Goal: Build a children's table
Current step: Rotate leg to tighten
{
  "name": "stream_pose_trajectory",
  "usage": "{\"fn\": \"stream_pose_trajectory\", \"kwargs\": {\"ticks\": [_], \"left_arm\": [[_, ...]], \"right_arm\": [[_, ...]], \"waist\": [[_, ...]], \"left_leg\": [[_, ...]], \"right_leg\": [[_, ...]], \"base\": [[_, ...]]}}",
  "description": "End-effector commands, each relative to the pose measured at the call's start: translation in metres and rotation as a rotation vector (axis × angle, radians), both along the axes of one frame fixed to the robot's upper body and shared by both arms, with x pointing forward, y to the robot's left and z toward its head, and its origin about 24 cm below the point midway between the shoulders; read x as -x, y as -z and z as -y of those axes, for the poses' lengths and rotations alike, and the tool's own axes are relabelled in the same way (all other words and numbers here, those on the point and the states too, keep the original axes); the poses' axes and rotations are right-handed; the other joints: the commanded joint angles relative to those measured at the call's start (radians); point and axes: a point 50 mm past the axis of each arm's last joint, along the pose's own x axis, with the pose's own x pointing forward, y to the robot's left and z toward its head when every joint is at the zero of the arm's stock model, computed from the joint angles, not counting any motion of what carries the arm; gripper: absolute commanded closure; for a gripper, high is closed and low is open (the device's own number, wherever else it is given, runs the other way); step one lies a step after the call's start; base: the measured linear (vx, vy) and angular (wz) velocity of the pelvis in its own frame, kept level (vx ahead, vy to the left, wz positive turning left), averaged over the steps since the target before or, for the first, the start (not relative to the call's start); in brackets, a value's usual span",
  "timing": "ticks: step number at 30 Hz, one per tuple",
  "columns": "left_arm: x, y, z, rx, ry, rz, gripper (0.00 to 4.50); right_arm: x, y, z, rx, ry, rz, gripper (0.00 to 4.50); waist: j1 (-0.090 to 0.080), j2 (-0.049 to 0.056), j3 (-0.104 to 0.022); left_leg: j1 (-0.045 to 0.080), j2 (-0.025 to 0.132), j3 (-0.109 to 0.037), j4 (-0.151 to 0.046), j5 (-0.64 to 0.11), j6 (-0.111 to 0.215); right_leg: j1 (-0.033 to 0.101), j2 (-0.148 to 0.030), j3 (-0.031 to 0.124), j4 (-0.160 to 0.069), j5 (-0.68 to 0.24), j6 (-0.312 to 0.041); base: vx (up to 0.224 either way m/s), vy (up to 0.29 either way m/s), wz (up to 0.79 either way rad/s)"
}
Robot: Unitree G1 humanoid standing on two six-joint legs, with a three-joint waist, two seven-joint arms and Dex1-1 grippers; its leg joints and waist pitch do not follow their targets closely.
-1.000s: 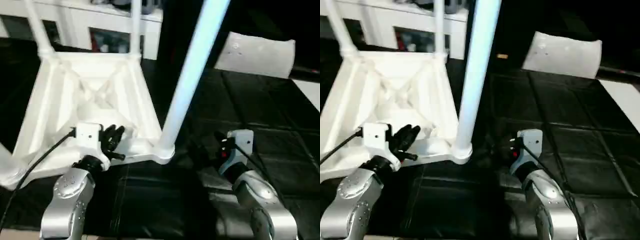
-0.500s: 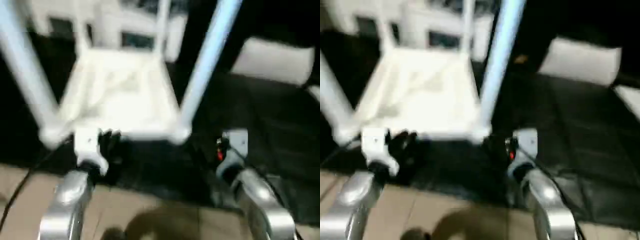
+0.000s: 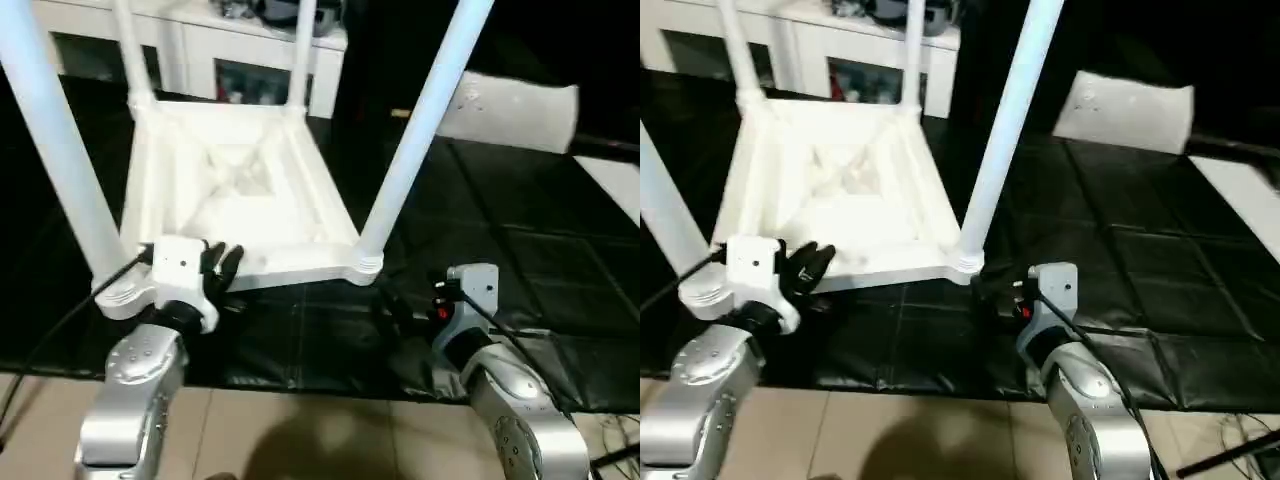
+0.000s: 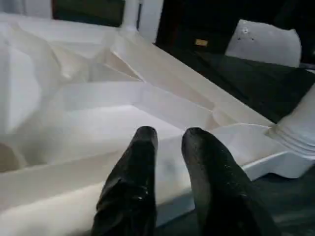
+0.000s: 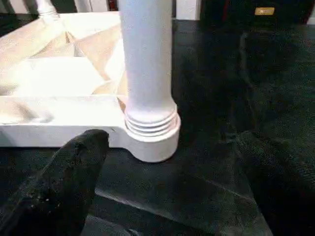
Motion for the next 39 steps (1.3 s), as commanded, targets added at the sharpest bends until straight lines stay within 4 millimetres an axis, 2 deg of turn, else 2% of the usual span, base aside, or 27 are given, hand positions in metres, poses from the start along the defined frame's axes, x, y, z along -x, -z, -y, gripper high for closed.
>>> {"fn": "stream_pose_trajectory", "kwargs": {"ticks": [1, 5, 6, 8, 9, 10, 12, 14, 15, 16, 17, 18, 21, 22, 23, 24, 25, 26, 27, 28, 29, 30, 31, 32, 36, 37, 39], "left_arm": [[0.0, 0.0, 0.006, 0.013, 0.02, -0.007, 3.0], [-0.001, -0.001, 0.011, 0.044, 0.052, 0.004, 2.75], [0.0, -0.002, 0.014, 0.046, 0.106, 0.014, 2.71], [0.0, -0.003, 0.018, 0.04, 0.153, 0.023, 2.52], [-0.003, -0.004, 0.022, 0.012, 0.199, 0.036, 2.37], [-0.007, -0.005, 0.024, -0.019, 0.223, 0.036, 2.35], [-0.015, -0.005, 0.03, -0.062, 0.299, 0.029, 2.19], [-0.022, -0.006, 0.033, -0.089, 0.34, 0.023, 2.05], [-0.024, -0.006, 0.034, -0.092, 0.351, 0.02, 1.89], [-0.03, -0.006, 0.037, -0.102, 0.398, 0.007, 1.84], [-0.033, -0.006, 0.039, -0.116, 0.429, 0.0, 1.75], [-0.036, -0.006, 0.041, -0.129, 0.452, -0.006, 1.75], [-0.049, 0.001, 0.042, -0.217, 0.52, -0.076, 1.55], [-0.053, 0.004, 0.042, -0.238, 0.551, -0.102, 1.55], [-0.058, 0.005, 0.04, -0.242, 0.609, -0.136, 1.55], [-0.058, 0.005, 0.04, -0.242, 0.609, -0.136, 1.55], [-0.066, 0.005, 0.036, -0.279, 0.632, -0.159, 1.55], [-0.066, 0.005, 0.036, -0.279, 0.632, -0.159, 1.55], [-0.07, 0.005, 0.032, -0.298, 0.632, -0.175, 1.55], [-0.073, 0.004, 0.03, -0.309, 0.632, -0.187, 1.82], [-0.075, 0.004, 0.028, -0.314, 0.631, -0.201, 1.82], [-0.077, 0.004, 0.027, -0.317, 0.63, -0.208, 1.82], [-0.084, 0.0, 0.021, -0.334, 0.629, -0.223, 1.91], [-0.086, -0.001, 0.019, -0.333, 0.626, -0.229, 1.97], [-0.091, 0.001, 0.014, -0.334, 0.661, -0.291, 2.3], [-0.092, 0.003, 0.013, -0.341, 0.669, -0.305, 2.34], [-0.096, 0.004, 0.014, -0.331, 0.658, -0.312, 2.53]], "right_arm": [[0.0, -0.004, 0.009, 0.02, 0.029, 0.013, 0.0], [0.001, -0.004, 0.01, 0.022, 0.035, 0.01, 0.0], [0.001, -0.004, 0.011, 0.02, 0.03, 0.01, 0.0], [0.0, -0.005, 0.012, 0.017, 0.024, 0.008, 0.0], [0.0, -0.005, 0.015, 0.014, 0.011, -0.002, 0.0], [-0.001, -0.005, 0.018, 0.031, 0.013, 0.001, 0.0], [-0.003, -0.006, 0.025, 0.05, 0.023, 0.001, 0.0], [-0.004, -0.007, 0.031, 0.067, 0.029, 0.012, 0.0], [-0.005, -0.008, 0.032, 0.067, 0.03, 0.013, 0.0], [-0.005, -0.011, 0.036, 0.066, 0.03, 0.016, 0.0], [-0.005, -0.012, 0.038, 0.069, 0.023, 0.017, 0.0], [-0.005, -0.013, 0.039, 0.072, 0.017, 0.018, 0.0], [-0.003, -0.019, 0.041, 0.123, -0.074, 0.044, 0.0], [-0.001, -0.022, 0.04, 0.13, -0.11, 0.059, 0.0], [0.0, -0.026, 0.04, 0.131, -0.15, 0.078, 0.0], [0.0, -0.026, 0.04, 0.131, -0.15, 0.078, 0.0], [0.0, -0.027, 0.042, 0.147, -0.167, 0.079, 0.0], [0.0, -0.027, 0.042, 0.147, -0.167, 0.079, 0.0], [0.001, -0.028, 0.042, 0.15, -0.187, 0.083, 0.0], [0.001, -0.028, 0.041, 0.151, -0.203, 0.086, 0.0], [0.002, -0.028, 0.041, 0.15, -0.217, 0.086, 0.0], [0.002, -0.028, 0.041, 0.15, -0.223, 0.086, 0.0], [0.003, -0.028, 0.039, 0.155, -0.262, 0.088, 0.0], [0.004, -0.027, 0.038, 0.158, -0.271, 0.086, 0.0], [0.005, -0.025, 0.04, 0.166, -0.3, 0.081, 0.0], [0.005, -0.025, 0.041, 0.17, -0.301, 0.08, 0.0], [0.005, -0.025, 0.043, 0.172, -0.301, 0.081, 0.0]], "waist": [[-0.004, 0.024, -0.043], [0.003, 0.015, -0.048], [0.005, 0.006, -0.046], [0.012, 0.011, -0.044], [0.011, 0.006, -0.043], [0.013, 0.015, -0.044], [0.014, 0.022, -0.043], [0.013, 0.026, -0.042], [0.009, 0.02, -0.042], [0.008, 0.03, -0.043], [0.008, 0.039, -0.046], [0.006, 0.034, -0.045], [0.008, 0.035, -0.05], [0.01, 0.041, -0.057], [0.013, 0.044, -0.054], [0.013, 0.044, -0.054], [0.016, 0.054, -0.054], [0.013, 0.051, -0.053], [0.018, 0.061, -0.053], [0.017, 0.057, -0.053], [0.019, 0.068, -0.052], [0.019, 0.068, -0.052], [0.019, 0.079, -0.051], [0.018, 0.074, -0.051], [0.022, 0.076, -0.051], [0.023, 0.086, -0.051], [0.026, 0.087, -0.053]], "left_leg": [[0.022, 0.11, -0.064, -0.132, -0.318, -0.155], [0.012, 0.112, -0.052, -0.124, -0.205, -0.084], [0.014, 0.113, -0.045, -0.124, -0.201, -0.06], [0.014, 0.116, -0.044, -0.127, -0.19, -0.035], [0.013, 0.117, -0.043, -0.129, -0.189, -0.032], [0.017, 0.118, -0.044, -0.129, -0.192, -0.039], [0.024, 0.117, -0.041, -0.13, -0.211, -0.062], [0.026, 0.116, -0.042, -0.133, -0.247, -0.091], [0.018, 0.116, -0.044, -0.134, -0.249, -0.098], [0.024, 0.114, -0.041, -0.132, -0.258, -0.103], [0.024, 0.114, -0.043, -0.13, -0.249, -0.106], [0.022, 0.114, -0.042, -0.131, -0.243, -0.103], [0.016, 0.109, -0.035, -0.122, -0.162, -0.055], [0.017, 0.108, -0.034, -0.114, -0.122, -0.035], [0.015, 0.106, -0.03, -0.111, -0.091, -0.01], [0.015, 0.106, -0.03, -0.111, -0.091, -0.01], [0.014, 0.111, -0.032, -0.111, -0.082, 0.011], [0.015, 0.112, -0.03, -0.111, -0.093, 0.014], [0.017, 0.113, -0.032, -0.111, -0.113, 0.013], [0.018, 0.114, -0.031, -0.111, -0.129, 0.011], [0.018, 0.116, -0.035, -0.114, -0.137, 0.007], [0.018, 0.116, -0.035, -0.114, -0.137, 0.007], [0.022, 0.115, -0.034, -0.116, -0.172, -0.006], [0.022, 0.114, -0.033, -0.116, -0.185, -0.01], [0.02, 0.115, -0.034, -0.116, -0.184, -0.011], [0.018, 0.114, -0.033, -0.115, -0.162, -0.001], [0.017, 0.113, -0.032, -0.113, -0.156, 0.009]], "right_leg": [[-0.012, -0.066, 0.042, -0.052, -0.078, -0.113], [-0.006, -0.071, 0.048, -0.048, 0.007, -0.151], [-0.007, -0.071, 0.049, -0.053, -0.006, -0.166], [-0.006, -0.071, 0.051, -0.055, -0.043, -0.181], [-0.006, -0.068, 0.05, -0.056, -0.054, -0.179], [-0.008, -0.063, 0.049, -0.053, -0.067, -0.176], [-0.016, -0.056, 0.049, -0.055, -0.091, -0.165], [-0.017, -0.053, 0.048, -0.056, -0.124, -0.159], [-0.012, -0.055, 0.048, -0.055, -0.122, -0.162], [-0.019, -0.052, 0.049, -0.059, -0.128, -0.164], [-0.017, -0.054, 0.05, -0.052, -0.106, -0.17], [-0.016, -0.052, 0.049, -0.055, -0.097, -0.171], [-0.006, -0.053, 0.051, -0.05, -0.004, -0.2], [-0.001, -0.056, 0.053, -0.042, 0.035, -0.211], [-0.004, -0.057, 0.054, -0.043, 0.071, -0.225], [-0.004, -0.057, 0.054, -0.043, 0.071, -0.225], [0.0, -0.062, 0.051, -0.038, 0.078, -0.257], [-0.003, -0.06, 0.051, -0.041, 0.062, -0.264], [-0.002, -0.063, 0.05, -0.04, 0.032, -0.28], [-0.002, -0.062, 0.05, -0.042, 0.009, -0.287], [-0.002, -0.063, 0.049, -0.04, 0.001, -0.295], [-0.002, -0.063, 0.049, -0.04, 0.001, -0.295], [-0.006, -0.06, 0.048, -0.044, -0.026, -0.298], [-0.006, -0.058, 0.048, -0.046, -0.035, -0.297], [-0.003, -0.064, 0.049, -0.044, -0.028, -0.309], [-0.002, -0.064, 0.049, -0.042, 0.001, -0.317], [0.0, -0.067, 0.049, -0.042, 0.006, -0.325]], "base": [[0.0, 0.0, 0.0], [0.007, -0.044, -0.02], [0.005, -0.058, 0.0], [0.007, -0.057, 0.0], [0.0, 0.0, 0.0], [0.0, 0.0, 0.0], [0.0, 0.0, 0.0], [0.0, 0.0, 0.0], [0.0, 0.0, 0.0], [0.0, 0.0, 0.0], [0.0, 0.0, 0.0], [0.0, 0.0, 0.0], [0.0, 0.0, 0.0], [0.0, 0.0, 0.0], [0.0, 0.0, 0.0], [0.0, 0.0, 0.0], [0.0, 0.0, 0.0], [0.0, 0.0, 0.0], [0.0, 0.0, 0.0], [0.0, 0.0, 0.0], [0.0, 0.0, 0.0], [0.0, 0.0, 0.0], [0.0, 0.0, 0.0], [0.0, 0.0, 0.0], [0.0, 0.0, 0.0], [0.0, 0.0, 0.0], [0.0, 0.0, 0.0]]}}
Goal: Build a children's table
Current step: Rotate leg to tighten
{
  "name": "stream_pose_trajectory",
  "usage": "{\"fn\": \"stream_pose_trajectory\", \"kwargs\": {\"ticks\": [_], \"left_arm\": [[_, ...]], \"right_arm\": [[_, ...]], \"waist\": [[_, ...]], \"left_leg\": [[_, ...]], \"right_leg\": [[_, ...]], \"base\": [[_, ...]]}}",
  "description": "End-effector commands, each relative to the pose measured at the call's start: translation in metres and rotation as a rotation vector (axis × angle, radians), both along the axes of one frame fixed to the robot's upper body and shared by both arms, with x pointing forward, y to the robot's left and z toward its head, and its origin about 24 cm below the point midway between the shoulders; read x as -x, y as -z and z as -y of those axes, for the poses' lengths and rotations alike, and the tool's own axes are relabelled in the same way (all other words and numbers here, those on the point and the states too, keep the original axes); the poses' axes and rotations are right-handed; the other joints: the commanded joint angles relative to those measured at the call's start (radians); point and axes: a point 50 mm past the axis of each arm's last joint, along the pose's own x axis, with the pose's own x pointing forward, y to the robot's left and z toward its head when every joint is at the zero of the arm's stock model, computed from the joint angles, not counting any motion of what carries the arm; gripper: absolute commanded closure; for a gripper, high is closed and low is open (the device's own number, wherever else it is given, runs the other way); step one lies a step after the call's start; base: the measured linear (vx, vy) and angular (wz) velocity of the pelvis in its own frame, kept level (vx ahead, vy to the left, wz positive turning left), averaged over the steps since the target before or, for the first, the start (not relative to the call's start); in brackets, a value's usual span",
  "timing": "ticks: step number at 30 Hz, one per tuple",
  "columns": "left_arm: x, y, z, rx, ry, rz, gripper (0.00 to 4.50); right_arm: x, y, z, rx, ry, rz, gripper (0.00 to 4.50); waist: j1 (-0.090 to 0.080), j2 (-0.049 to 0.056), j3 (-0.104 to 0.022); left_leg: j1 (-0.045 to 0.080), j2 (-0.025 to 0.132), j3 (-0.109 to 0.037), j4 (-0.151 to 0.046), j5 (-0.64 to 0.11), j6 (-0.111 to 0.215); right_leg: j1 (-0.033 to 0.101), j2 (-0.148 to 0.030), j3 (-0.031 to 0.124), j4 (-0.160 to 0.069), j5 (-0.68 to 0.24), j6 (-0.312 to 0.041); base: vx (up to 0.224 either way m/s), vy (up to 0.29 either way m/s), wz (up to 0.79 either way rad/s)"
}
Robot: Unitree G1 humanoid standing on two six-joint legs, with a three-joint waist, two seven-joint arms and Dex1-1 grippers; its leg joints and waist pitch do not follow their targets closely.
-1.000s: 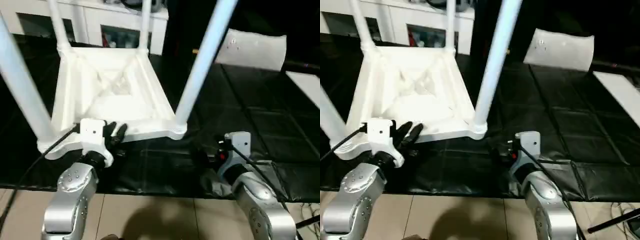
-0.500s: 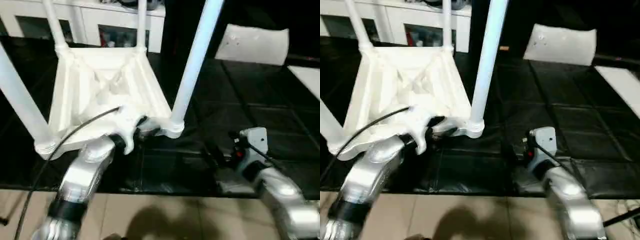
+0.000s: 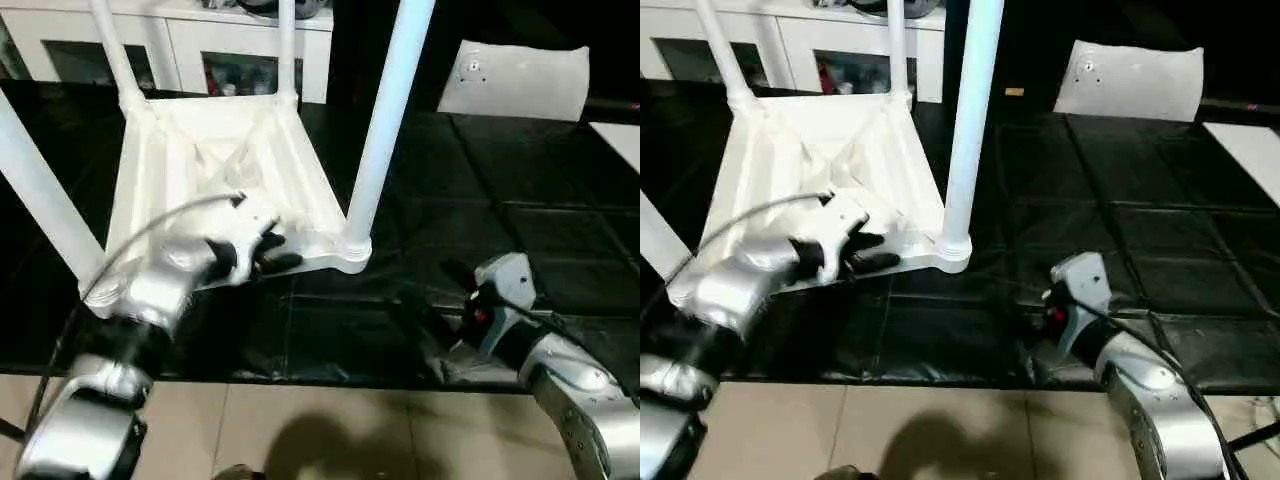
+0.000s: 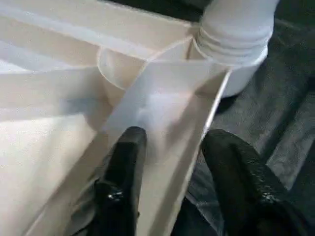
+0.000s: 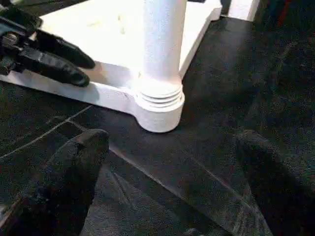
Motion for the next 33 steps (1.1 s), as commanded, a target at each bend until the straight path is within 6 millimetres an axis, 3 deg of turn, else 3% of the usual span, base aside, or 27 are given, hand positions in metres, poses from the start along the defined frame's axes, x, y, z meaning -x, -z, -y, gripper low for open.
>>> {"fn": "stream_pose_trajectory", "kwargs": {"ticks": [1, 4, 5, 6, 7, 15, 23, 27, 29, 30, 31, 33], "left_arm": [[-0.003, 0.001, 0.004, -0.017, 0.019, -0.003, 2.68], [-0.005, 0.002, 0.005, -0.029, 0.041, -0.013, 2.75], [-0.005, 0.002, 0.007, -0.02, 0.053, -0.02, 2.92], [-0.006, 0.001, 0.009, 0.002, 0.066, -0.03, 3.04], [-0.006, 0.0, 0.011, 0.017, 0.075, -0.038, 3.09], [-0.007, 0.008, 0.01, -0.055, 0.103, -0.049, 3.68], [-0.006, 0.013, 0.01, -0.085, 0.147, -0.065, 4.17], [-0.003, 0.015, 0.007, -0.085, 0.191, -0.082, 4.35], [0.004, 0.012, 0.005, -0.06, 0.295, -0.069, 4.42], [0.006, 0.011, 0.004, -0.048, 0.334, -0.061, 4.42], [0.011, 0.01, 0.002, -0.039, 0.379, -0.074, 4.47], [0.021, 0.01, -0.007, -0.062, 0.435, -0.095, 4.47]], "right_arm": [[-0.001, -0.003, 0.005, 0.005, -0.002, 0.011, 0.0], [-0.001, -0.002, 0.006, 0.009, -0.004, 0.014, 0.0], [-0.001, -0.002, 0.006, 0.011, -0.006, 0.013, 0.0], [0.0, -0.002, 0.007, 0.013, -0.007, 0.012, 0.0], [0.0, -0.002, 0.007, 0.015, -0.008, 0.011, 0.0], [0.002, -0.002, 0.006, 0.023, -0.016, 0.015, 0.0], [-0.001, -0.005, 0.005, 0.024, -0.039, 0.025, 0.0], [-0.004, -0.008, 0.004, 0.019, -0.059, 0.033, 0.0], [-0.007, -0.01, 0.001, 0.012, -0.086, 0.044, 0.0], [-0.008, -0.01, 0.0, 0.01, -0.092, 0.046, 0.0], [-0.01, -0.011, -0.001, 0.008, -0.105, 0.049, 0.0], [-0.014, -0.014, -0.006, 0.002, -0.146, 0.059, 0.0]], "waist": [[0.004, 0.008, -0.062], [0.004, 0.023, -0.062], [0.004, 0.02, -0.063], [0.005, 0.026, -0.064], [0.004, 0.023, -0.064], [0.004, 0.029, -0.065], [0.003, 0.021, -0.065], [0.003, 0.019, -0.064], [-0.003, 0.016, -0.065], [-0.005, 0.008, -0.066], [-0.003, 0.012, -0.066], [-0.004, 0.005, -0.068]], "left_leg": [[0.026, 0.089, -0.039, -0.089, -0.185, 0.032], [0.028, 0.093, -0.042, -0.09, -0.191, 0.034], [0.028, 0.094, -0.042, -0.09, -0.192, 0.035], [0.027, 0.092, -0.042, -0.089, -0.184, 0.04], [0.027, 0.092, -0.04, -0.089, -0.183, 0.043], [0.026, 0.093, -0.042, -0.088, -0.192, 0.054], [0.025, 0.095, -0.039, -0.087, -0.168, 0.071], [0.024, 0.094, -0.04, -0.086, -0.168, 0.078], [0.021, 0.095, -0.04, -0.087, -0.154, 0.083], [0.022, 0.096, -0.038, -0.085, -0.139, 0.091], [0.023, 0.096, -0.038, -0.084, -0.129, 0.096], [0.02, 0.097, -0.037, -0.083, -0.103, 0.111]], "right_leg": [[0.03, -0.086, 0.048, -0.062, -0.001, -0.313], [0.029, -0.085, 0.047, -0.063, 0.006, -0.319], [0.031, -0.086, 0.047, -0.062, 0.011, -0.323], [0.032, -0.087, 0.046, -0.059, 0.019, -0.328], [0.032, -0.086, 0.046, -0.061, 0.021, -0.329], [0.034, -0.088, 0.046, -0.064, -0.004, -0.33], [0.033, -0.09, 0.046, -0.061, 0.025, -0.339], [0.033, -0.092, 0.046, -0.063, -0.005, -0.335], [0.035, -0.092, 0.045, -0.06, -0.002, -0.335], [0.033, -0.091, 0.046, -0.059, 0.015, -0.338], [0.033, -0.093, 0.045, -0.056, 0.026, -0.34], [0.034, -0.095, 0.043, -0.05, 0.048, -0.345]], "base": [[0.0, 0.0, 0.0], [0.0, 0.0, 0.0], [0.0, 0.0, 0.0], [0.0, 0.0, 0.0], [0.0, 0.0, 0.0], [0.0, 0.0, 0.0], [0.0, 0.0, 0.0], [0.0, 0.0, 0.0], [0.0, 0.0, 0.0], [0.0, 0.0, 0.0], [0.0, 0.0, 0.0], [0.0, 0.0, 0.0]]}}
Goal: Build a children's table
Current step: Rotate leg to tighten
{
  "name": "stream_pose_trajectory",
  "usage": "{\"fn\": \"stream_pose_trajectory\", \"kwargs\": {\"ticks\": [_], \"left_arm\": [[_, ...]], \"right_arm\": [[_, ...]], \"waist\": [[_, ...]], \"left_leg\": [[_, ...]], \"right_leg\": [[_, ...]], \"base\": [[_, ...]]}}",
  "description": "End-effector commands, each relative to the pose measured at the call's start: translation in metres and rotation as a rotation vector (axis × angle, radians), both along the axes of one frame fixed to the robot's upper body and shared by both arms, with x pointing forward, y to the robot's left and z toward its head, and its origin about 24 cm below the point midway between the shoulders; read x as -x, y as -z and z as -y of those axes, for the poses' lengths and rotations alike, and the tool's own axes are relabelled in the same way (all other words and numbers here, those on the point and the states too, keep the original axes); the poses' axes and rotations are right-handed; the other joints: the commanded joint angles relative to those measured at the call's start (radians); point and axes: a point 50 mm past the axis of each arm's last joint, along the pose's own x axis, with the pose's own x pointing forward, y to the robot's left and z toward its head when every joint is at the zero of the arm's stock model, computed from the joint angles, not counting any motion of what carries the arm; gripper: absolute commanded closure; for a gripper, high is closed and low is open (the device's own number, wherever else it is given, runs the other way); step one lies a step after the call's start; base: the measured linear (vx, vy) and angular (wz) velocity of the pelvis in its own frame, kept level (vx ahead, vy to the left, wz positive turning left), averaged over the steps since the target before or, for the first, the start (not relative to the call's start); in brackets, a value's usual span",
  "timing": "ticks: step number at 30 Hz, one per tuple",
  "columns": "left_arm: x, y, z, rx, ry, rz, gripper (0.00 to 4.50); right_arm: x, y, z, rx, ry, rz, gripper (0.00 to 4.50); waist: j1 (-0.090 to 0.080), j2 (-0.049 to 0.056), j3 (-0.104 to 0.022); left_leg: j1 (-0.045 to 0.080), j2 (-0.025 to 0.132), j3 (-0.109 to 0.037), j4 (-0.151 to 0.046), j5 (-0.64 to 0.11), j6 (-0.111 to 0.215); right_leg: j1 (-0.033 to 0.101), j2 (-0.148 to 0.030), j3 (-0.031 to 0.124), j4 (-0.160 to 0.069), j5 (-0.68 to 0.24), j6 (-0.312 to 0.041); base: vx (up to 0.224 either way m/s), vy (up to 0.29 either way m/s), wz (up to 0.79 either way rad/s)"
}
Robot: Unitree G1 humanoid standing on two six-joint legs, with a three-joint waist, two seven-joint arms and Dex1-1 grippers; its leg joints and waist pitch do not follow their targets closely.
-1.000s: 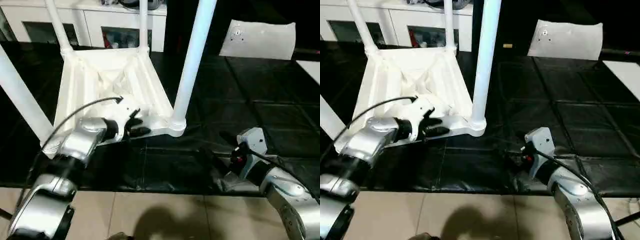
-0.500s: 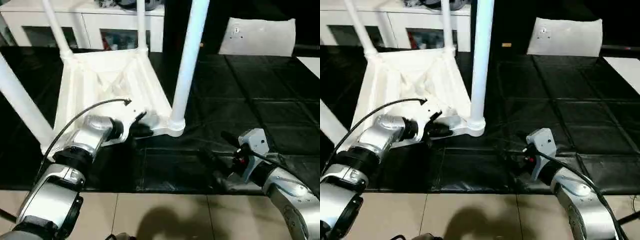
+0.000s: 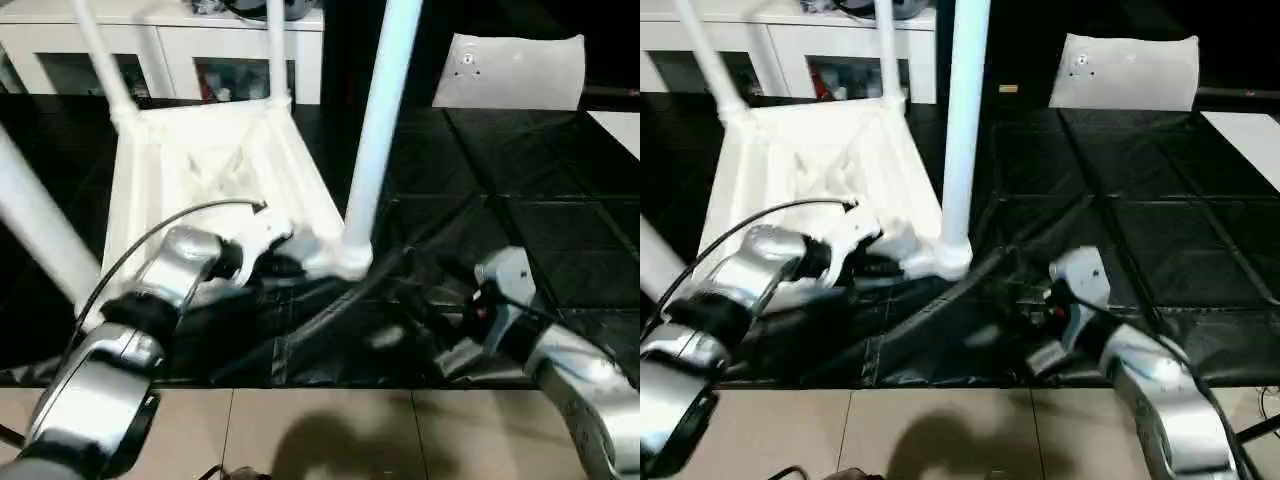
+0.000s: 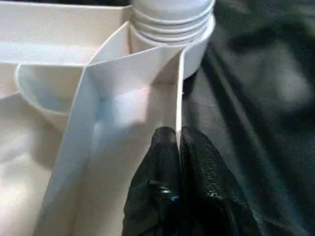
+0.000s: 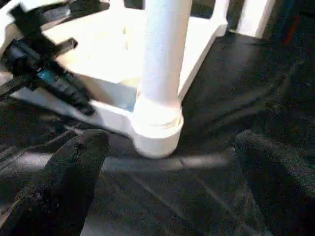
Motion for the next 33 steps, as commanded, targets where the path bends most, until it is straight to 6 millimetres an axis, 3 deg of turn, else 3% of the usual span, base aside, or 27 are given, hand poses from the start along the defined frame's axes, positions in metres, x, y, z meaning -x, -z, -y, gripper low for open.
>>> {"fn": "stream_pose_trajectory", "kwargs": {"ticks": [1, 3, 4, 5, 6, 7, 8, 10, 11, 13, 17, 18, 25, 29, 31, 33], "left_arm": [[0.014, 0.004, -0.009, -0.033, 0.072, -0.047, 4.47], [0.017, 0.003, -0.012, -0.026, 0.07, -0.043, 4.47], [0.019, 0.002, -0.015, -0.019, 0.07, -0.04, 4.47], [0.02, 0.002, -0.015, -0.017, 0.071, -0.039, 4.47], [0.025, 0.0, -0.016, -0.004, 0.083, -0.038, 4.47], [0.031, -0.002, -0.016, 0.013, 0.102, -0.044, 4.47], [0.035, -0.003, -0.015, 0.024, 0.118, -0.044, 4.47], [0.04, -0.004, -0.013, 0.034, 0.143, -0.032, 4.47], [0.04, -0.004, -0.013, 0.034, 0.143, -0.032, 4.47], [0.043, -0.004, -0.009, 0.042, 0.159, -0.021, 4.47], [0.047, 0.001, -0.004, 0.006, 0.195, -0.028, 4.47], [0.049, 0.002, -0.003, -0.001, 0.204, -0.03, 4.5], [0.048, 0.002, 0.003, -0.018, 0.252, -0.024, 4.5], [0.047, 0.002, 0.003, -0.02, 0.256, -0.021, 4.5], [0.046, 0.002, 0.003, -0.026, 0.256, -0.019, 4.5], [0.045, 0.001, 0.002, -0.036, 0.26, -0.02, 4.5]], "right_arm": [[-0.005, -0.004, -0.006, -0.013, -0.068, 0.018, 0.0], [-0.006, -0.005, -0.009, -0.019, -0.095, 0.021, 0.0], [-0.007, -0.005, -0.012, -0.025, -0.121, 0.02, 0.0], [-0.008, -0.005, -0.013, -0.028, -0.131, 0.019, 0.0], [-0.009, -0.005, -0.016, -0.027, -0.166, 0.015, 0.0], [-0.009, -0.004, -0.02, -0.024, -0.216, 0.007, 0.0], [-0.009, -0.003, -0.023, -0.023, -0.263, -0.001, 0.0], [-0.009, -0.001, -0.027, -0.019, -0.345, -0.024, 0.0], [-0.009, -0.001, -0.027, -0.019, -0.345, -0.024, 0.0], [-0.009, 0.002, -0.03, -0.004, -0.407, -0.045, 0.0], [-0.02, 0.01, -0.033, 0.066, -0.484, -0.064, 0.0], [-0.023, 0.012, -0.034, 0.07, -0.495, -0.068, 0.28], [-0.037, 0.015, -0.041, 0.039, -0.53, -0.078, 0.82], [-0.04, 0.018, -0.044, 0.019, -0.58, -0.097, 1.16], [-0.041, 0.019, -0.045, 0.004, -0.613, -0.116, 1.28], [-0.043, 0.022, -0.046, 0.005, -0.634, -0.132, 1.5]], "waist": [[0.01, -0.012, -0.065], [0.012, -0.013, -0.061], [0.012, -0.022, -0.06], [0.017, -0.018, -0.058], [0.015, -0.034, -0.058], [0.019, -0.038, -0.057], [0.018, -0.034, -0.056], [0.017, -0.04, -0.056], [0.018, -0.038, -0.058], [0.018, -0.047, -0.058], [0.024, -0.056, -0.057], [0.026, -0.059, -0.058], [0.041, -0.068, -0.063], [0.045, -0.062, -0.066], [0.043, -0.066, -0.065], [0.043, -0.063, -0.065]], "left_leg": [[0.024, 0.097, -0.036, -0.081, -0.107, 0.112], [0.026, 0.096, -0.034, -0.083, -0.134, 0.1], [0.027, 0.098, -0.033, -0.083, -0.143, 0.095], [0.027, 0.098, -0.034, -0.085, -0.153, 0.083], [0.029, 0.1, -0.032, -0.088, -0.156, 0.074], [0.028, 0.102, -0.034, -0.089, -0.153, 0.068], [0.03, 0.102, -0.033, -0.091, -0.153, 0.06], [0.033, 0.103, -0.033, -0.095, -0.156, 0.048], [0.034, 0.102, -0.034, -0.094, -0.156, 0.045], [0.034, 0.101, -0.03, -0.092, -0.145, 0.045], [0.034, 0.098, -0.026, -0.091, -0.151, 0.037], [0.035, 0.099, -0.026, -0.089, -0.151, 0.033], [0.037, 0.098, -0.021, -0.082, -0.079, 0.065], [0.039, 0.098, -0.022, -0.082, -0.074, 0.06], [0.037, 0.097, -0.021, -0.081, -0.08, 0.061], [0.037, 0.097, -0.022, -0.081, -0.083, 0.06]], "right_leg": [[0.029, -0.092, 0.044, -0.051, 0.04, -0.337], [0.027, -0.091, 0.043, -0.054, -0.012, -0.332], [0.027, -0.092, 0.043, -0.055, -0.03, -0.329], [0.025, -0.092, 0.044, -0.056, -0.07, -0.318], [0.023, -0.089, 0.043, -0.058, -0.087, -0.31], [0.024, -0.094, 0.043, -0.055, -0.103, -0.302], [0.019, -0.091, 0.043, -0.055, -0.105, -0.295], [0.017, -0.085, 0.042, -0.053, -0.084, -0.295], [0.017, -0.085, 0.041, -0.048, -0.069, -0.298], [0.019, -0.089, 0.043, -0.048, -0.028, -0.304], [0.018, -0.091, 0.045, -0.051, -0.044, -0.305], [0.017, -0.092, 0.046, -0.052, -0.051, -0.306], [0.02, -0.088, 0.043, -0.043, 0.013, -0.317], [0.02, -0.088, 0.042, -0.04, 0.027, -0.319], [0.022, -0.088, 0.043, -0.041, 0.026, -0.325], [0.022, -0.089, 0.043, -0.041, 0.021, -0.328]], "base": [[0.0, 0.0, 0.0], [0.0, 0.0, 0.0], [0.0, 0.0, 0.0], [0.0, 0.0, 0.0], [0.0, 0.0, 0.0], [0.0, 0.0, 0.0], [0.0, 0.0, 0.0], [0.0, 0.0, 0.0], [0.0, 0.0, 0.0], [0.0, 0.0, 0.0], [0.0, 0.0, 0.0], [0.0, 0.0, 0.0], [0.0, 0.0, 0.0], [0.0, 0.0, 0.0], [0.0, 0.0, 0.0], [0.0, 0.0, 0.0]]}}
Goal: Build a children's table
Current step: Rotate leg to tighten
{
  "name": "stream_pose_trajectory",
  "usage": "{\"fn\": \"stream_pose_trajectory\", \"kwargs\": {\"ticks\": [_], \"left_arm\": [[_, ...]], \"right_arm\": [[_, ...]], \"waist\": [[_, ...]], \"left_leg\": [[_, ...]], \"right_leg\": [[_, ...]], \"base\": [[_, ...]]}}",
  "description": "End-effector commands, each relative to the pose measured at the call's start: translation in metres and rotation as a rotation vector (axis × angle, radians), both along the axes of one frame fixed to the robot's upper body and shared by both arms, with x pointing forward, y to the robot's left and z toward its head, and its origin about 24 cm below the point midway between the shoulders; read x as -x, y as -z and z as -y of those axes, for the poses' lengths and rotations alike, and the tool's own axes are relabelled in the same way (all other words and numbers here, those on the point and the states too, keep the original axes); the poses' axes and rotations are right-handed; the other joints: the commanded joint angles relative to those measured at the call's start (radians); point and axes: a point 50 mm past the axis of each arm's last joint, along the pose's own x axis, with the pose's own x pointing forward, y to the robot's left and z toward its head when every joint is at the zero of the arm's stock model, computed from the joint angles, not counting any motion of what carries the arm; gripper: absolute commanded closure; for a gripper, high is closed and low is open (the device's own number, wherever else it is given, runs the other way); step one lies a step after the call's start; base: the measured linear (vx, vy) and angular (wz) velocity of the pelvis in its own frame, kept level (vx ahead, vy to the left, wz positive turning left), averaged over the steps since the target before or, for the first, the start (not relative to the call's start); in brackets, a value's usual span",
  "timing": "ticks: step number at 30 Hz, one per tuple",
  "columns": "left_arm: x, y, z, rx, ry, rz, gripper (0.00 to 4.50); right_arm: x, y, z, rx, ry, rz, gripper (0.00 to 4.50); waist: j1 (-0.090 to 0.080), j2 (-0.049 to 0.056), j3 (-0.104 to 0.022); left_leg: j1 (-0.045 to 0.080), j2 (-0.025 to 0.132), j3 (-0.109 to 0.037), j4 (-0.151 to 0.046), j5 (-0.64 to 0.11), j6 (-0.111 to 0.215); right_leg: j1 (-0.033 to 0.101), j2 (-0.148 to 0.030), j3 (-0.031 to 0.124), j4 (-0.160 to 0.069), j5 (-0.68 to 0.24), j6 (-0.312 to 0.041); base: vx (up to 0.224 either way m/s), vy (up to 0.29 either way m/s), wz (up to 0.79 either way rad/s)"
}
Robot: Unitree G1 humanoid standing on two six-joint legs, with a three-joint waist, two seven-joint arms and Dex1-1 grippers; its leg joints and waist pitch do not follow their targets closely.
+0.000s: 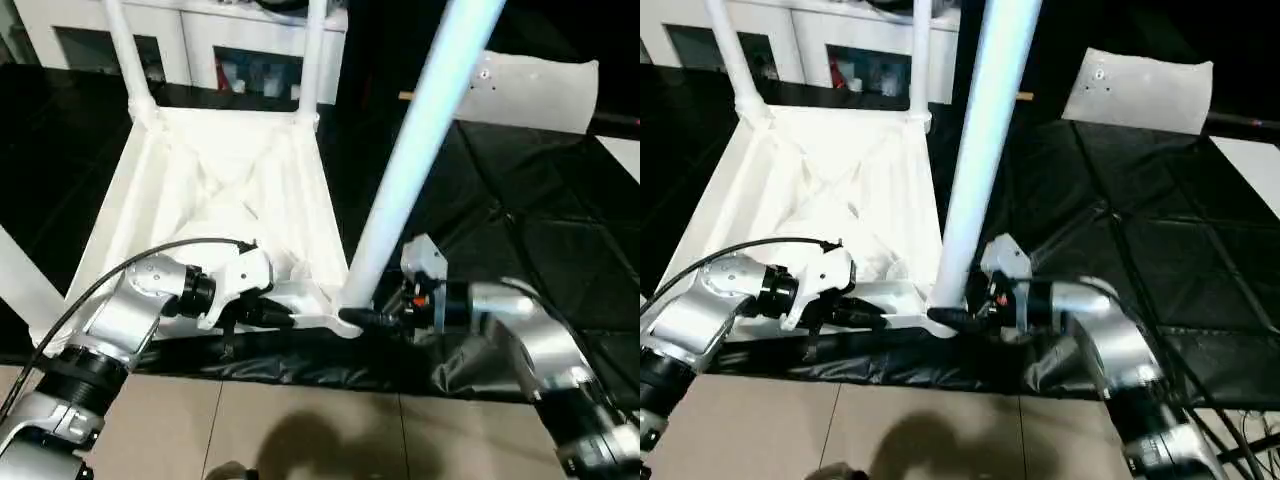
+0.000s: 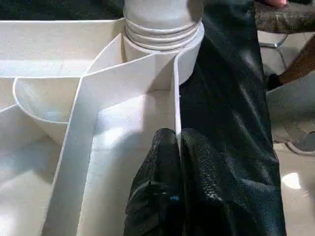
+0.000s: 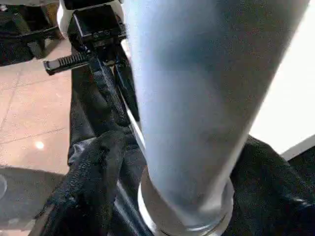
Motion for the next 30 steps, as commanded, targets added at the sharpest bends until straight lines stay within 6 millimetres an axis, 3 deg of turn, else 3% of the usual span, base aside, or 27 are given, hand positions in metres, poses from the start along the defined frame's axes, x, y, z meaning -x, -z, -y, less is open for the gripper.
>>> {"fn": "stream_pose_trajectory", "kwargs": {"ticks": [1, 10, 20, 22, 23, 24, 26, 27, 28, 30], "left_arm": [[0.003, 0.005, 0.008, -0.02, 0.068, -0.03, 4.5], [0.002, 0.004, 0.007, -0.02, 0.071, -0.04, 4.5], [-0.01, 0.008, 0.005, -0.021, -0.059, -0.027, 4.5], [-0.023, 0.006, 0.009, 0.03, -0.198, 0.01, 4.5], [-0.028, 0.004, 0.013, 0.06, -0.254, 0.023, 4.5], [-0.03, 0.003, 0.016, 0.08, -0.287, 0.022, 4.5], [-0.033, 0.001, 0.019, 0.105, -0.323, 0.018, 4.5], [-0.037, 0.0, 0.025, 0.138, -0.375, 0.018, 4.5], [-0.043, -0.002, 0.034, 0.182, -0.451, 0.03, 4.5], [-0.047, -0.004, 0.041, 0.202, -0.499, 0.034, 4.5]], "right_arm": [[0.0, 0.002, -0.002, -0.005, -0.045, -0.013, 1.57], [-0.007, 0.006, 0.001, 0.012, -0.081, -0.052, 2.34], [-0.003, 0.014, -0.003, 0.011, -0.11, -0.079, 2.53], [0.001, 0.02, -0.007, -0.012, -0.048, -0.093, 2.54], [0.002, 0.023, -0.01, -0.011, 0.003, -0.096, 2.54], [0.001, 0.026, -0.013, 0.001, 0.043, -0.093, 2.54], [0.001, 0.03, -0.016, 0.018, 0.094, -0.087, 2.54], [0.0, 0.034, -0.023, 0.029, 0.163, -0.095, 2.54], [-0.003, 0.038, -0.035, 0.02, 0.276, -0.111, 2.54], [-0.006, 0.039, -0.045, -0.005, 0.346, -0.145, 2.55]], "waist": [[-0.001, 0.006, -0.066], [0.003, 0.01, -0.069], [0.009, 0.018, -0.066], [0.019, 0.021, -0.062], [0.021, 0.018, -0.059], [0.021, 0.022, -0.058], [0.015, 0.017, -0.055], [0.008, 0.024, -0.053], [0.0, 0.02, -0.048], [-0.01, 0.018, -0.048]], "left_leg": [[0.035, 0.094, -0.033, -0.08, -0.086, 0.057], [0.037, 0.095, -0.033, -0.078, -0.064, 0.063], [0.039, 0.095, -0.032, -0.082, -0.135, 0.029], [0.048, 0.096, -0.03, -0.085, -0.181, 0.007], [0.047, 0.096, -0.031, -0.09, -0.225, -0.012], [0.047, 0.096, -0.033, -0.093, -0.243, -0.026], [0.045, 0.093, -0.041, -0.099, -0.333, -0.064], [0.043, 0.094, -0.048, -0.101, -0.368, -0.082], [0.043, 0.093, -0.051, -0.104, -0.406, -0.098], [0.049, 0.088, -0.058, -0.101, -0.471, -0.113]], "right_leg": [[0.023, -0.087, 0.042, -0.044, 0.021, -0.327], [0.025, -0.085, 0.04, -0.038, 0.065, -0.342], [0.024, -0.086, 0.042, -0.045, 0.011, -0.343], [0.015, -0.086, 0.043, -0.052, -0.04, -0.337], [0.014, -0.085, 0.044, -0.057, -0.091, -0.326], [0.014, -0.086, 0.044, -0.058, -0.12, -0.317], [0.012, -0.09, 0.043, -0.07, -0.262, -0.278], [0.01, -0.094, 0.044, -0.077, -0.339, -0.247], [0.001, -0.093, 0.043, -0.084, -0.398, -0.222], [-0.007, -0.095, 0.04, -0.096, -0.506, -0.181]], "base": [[0.0, 0.0, 0.0], [0.0, 0.0, 0.0], [0.0, 0.0, 0.0], [0.0, 0.0, 0.0], [0.0, 0.0, 0.0], [0.0, 0.0, 0.0], [-0.054, 0.007, -0.03], [-0.059, 0.013, -0.07], [-0.059, 0.013, -0.09], [-0.061, 0.013, -0.08]]}}
